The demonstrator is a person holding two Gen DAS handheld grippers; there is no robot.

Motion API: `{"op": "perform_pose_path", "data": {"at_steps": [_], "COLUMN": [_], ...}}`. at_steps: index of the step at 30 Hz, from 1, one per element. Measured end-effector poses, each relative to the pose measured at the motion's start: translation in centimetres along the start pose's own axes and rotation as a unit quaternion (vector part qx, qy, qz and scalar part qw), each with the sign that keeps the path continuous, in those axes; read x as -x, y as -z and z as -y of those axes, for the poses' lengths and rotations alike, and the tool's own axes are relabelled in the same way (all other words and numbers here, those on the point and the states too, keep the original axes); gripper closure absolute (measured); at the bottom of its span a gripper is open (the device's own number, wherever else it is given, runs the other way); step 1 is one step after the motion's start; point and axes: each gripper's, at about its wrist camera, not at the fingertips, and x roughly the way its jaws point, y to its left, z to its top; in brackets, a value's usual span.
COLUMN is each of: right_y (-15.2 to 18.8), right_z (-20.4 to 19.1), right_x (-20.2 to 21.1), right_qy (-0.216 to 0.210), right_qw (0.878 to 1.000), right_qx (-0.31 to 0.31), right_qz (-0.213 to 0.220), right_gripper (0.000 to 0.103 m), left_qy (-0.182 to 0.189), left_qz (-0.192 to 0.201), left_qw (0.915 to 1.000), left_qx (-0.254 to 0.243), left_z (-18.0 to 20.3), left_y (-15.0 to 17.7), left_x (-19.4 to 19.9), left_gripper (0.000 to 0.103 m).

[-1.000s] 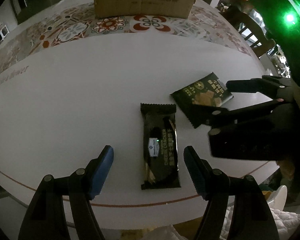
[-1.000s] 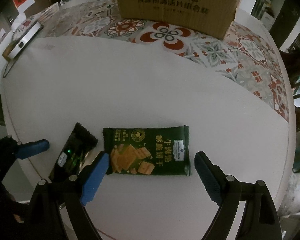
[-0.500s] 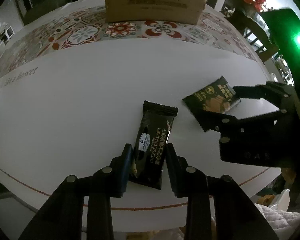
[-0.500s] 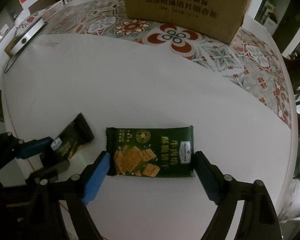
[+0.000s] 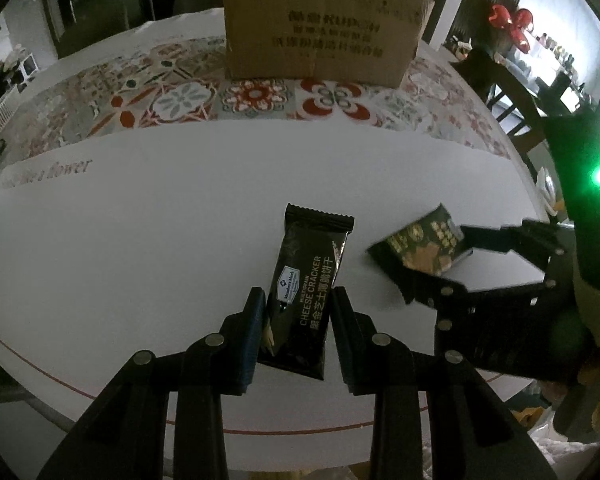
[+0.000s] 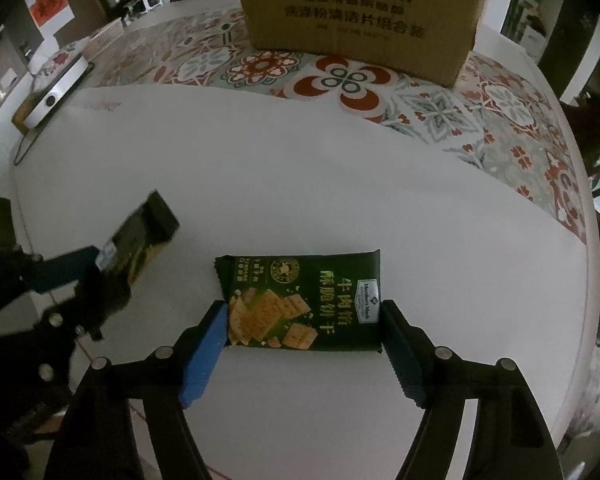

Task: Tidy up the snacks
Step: 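Carry the cheese-cracker bar and green cracker packet into the box and open both tools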

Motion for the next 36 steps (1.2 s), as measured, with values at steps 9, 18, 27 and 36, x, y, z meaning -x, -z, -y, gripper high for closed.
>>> {"op": "perform_pose_path", "data": {"at_steps": [9,18,27,36], "right_y": [-0.4,-2.4,-6.0,-10.1], "right_z": [0.1,0.3,1.0,1.7], "right_x": [2.1,5.7,9.4,12.5], "right_qy": [-0.003,0.005,0.026,0.044], "right_qw": [0.999,0.995,0.986,0.972], "right_qx": [-0.025,-0.058,-0.087,-0.107], "right_qz": [0.022,0.076,0.143,0.206], "right_gripper": [0.029,0.029,0.029,0.029], "left_qy": [0.008,0.008,0.013,0.019], "left_qz": [0.026,0.072,0.120,0.164], "left_qw": [0.9996,0.9973,0.9922,0.9846], "left_qx": [-0.001,-0.013,-0.032,-0.058], "left_z": [-0.2,-0.6,-1.3,-1.8], "left_y": [-1.7,-4.6,-9.1,-13.9], "left_x": [1.7,5.0,7.6,9.4], "left_gripper": [0.070,0.070,0.070,0.070]}}
